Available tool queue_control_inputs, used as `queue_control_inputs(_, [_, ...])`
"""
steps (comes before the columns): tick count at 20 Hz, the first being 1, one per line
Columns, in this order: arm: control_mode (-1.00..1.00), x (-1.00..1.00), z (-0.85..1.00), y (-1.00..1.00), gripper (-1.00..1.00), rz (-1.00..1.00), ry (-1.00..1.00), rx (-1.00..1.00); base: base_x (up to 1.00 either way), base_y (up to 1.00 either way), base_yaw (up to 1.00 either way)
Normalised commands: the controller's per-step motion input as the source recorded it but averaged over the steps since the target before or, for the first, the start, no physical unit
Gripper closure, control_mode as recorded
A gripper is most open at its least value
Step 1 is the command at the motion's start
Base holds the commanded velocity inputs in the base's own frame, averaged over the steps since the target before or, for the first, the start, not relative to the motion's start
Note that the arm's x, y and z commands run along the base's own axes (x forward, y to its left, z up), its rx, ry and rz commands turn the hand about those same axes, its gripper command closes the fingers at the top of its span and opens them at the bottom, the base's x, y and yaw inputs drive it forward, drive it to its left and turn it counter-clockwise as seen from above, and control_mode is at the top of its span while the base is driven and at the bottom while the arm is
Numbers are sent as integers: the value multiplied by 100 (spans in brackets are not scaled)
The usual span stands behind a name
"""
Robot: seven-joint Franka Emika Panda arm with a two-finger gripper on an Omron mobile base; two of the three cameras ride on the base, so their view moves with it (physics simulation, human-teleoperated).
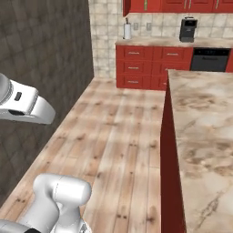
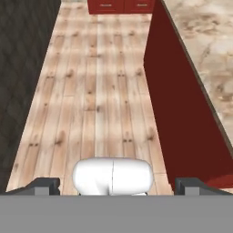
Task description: Get the candle and the beer from the cabinet and move them to the dining counter.
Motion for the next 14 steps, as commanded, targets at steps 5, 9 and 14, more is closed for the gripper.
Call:
queue_control_inputs(5, [100, 0, 0, 0, -100, 0, 0, 0, 100, 3, 0])
queue_control_inputs(9, [100, 0, 0, 0, -100, 0, 0, 0, 100, 0, 0])
queue_control_inputs(14, [100, 0, 0, 0, -100, 0, 0, 0, 100, 0, 0])
